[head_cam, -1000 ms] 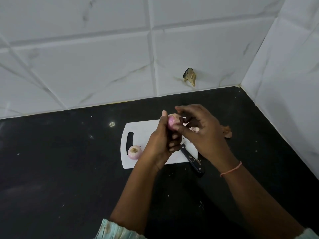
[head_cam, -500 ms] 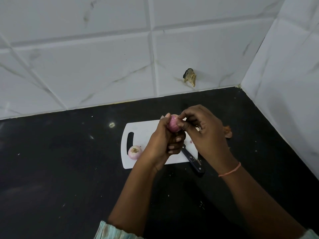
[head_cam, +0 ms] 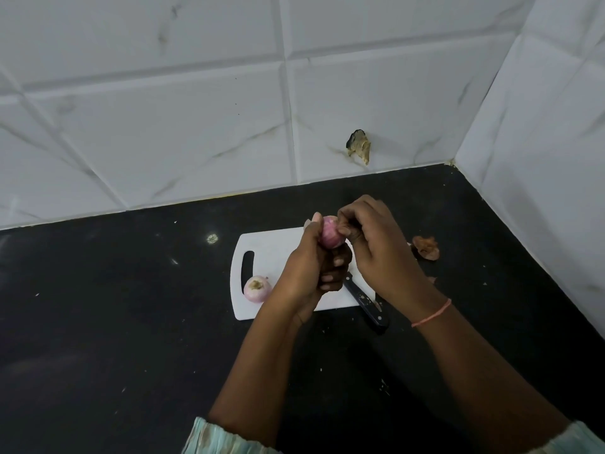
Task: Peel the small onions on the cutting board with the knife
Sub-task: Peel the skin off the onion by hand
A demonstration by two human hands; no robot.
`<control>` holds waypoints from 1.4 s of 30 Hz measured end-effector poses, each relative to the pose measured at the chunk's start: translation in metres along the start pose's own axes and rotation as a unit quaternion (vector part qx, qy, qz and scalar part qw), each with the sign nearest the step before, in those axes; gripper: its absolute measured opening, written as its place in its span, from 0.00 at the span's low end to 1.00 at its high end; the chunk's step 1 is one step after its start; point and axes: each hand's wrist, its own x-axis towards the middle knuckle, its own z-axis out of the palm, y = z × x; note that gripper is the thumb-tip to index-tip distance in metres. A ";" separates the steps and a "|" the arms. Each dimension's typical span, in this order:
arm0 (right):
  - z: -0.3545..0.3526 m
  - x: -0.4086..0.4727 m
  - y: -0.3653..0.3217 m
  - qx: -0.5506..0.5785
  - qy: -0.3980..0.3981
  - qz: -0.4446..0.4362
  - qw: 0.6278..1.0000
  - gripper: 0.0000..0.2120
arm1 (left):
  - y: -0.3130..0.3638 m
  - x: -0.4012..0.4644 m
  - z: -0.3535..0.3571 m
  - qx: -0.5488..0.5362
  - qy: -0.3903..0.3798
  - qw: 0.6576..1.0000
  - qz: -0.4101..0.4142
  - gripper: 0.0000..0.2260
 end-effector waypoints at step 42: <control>-0.007 -0.008 -0.006 0.304 -0.033 0.126 0.944 0.15 | 0.016 -0.002 -0.005 -0.002 0.105 0.992 -0.071 0.29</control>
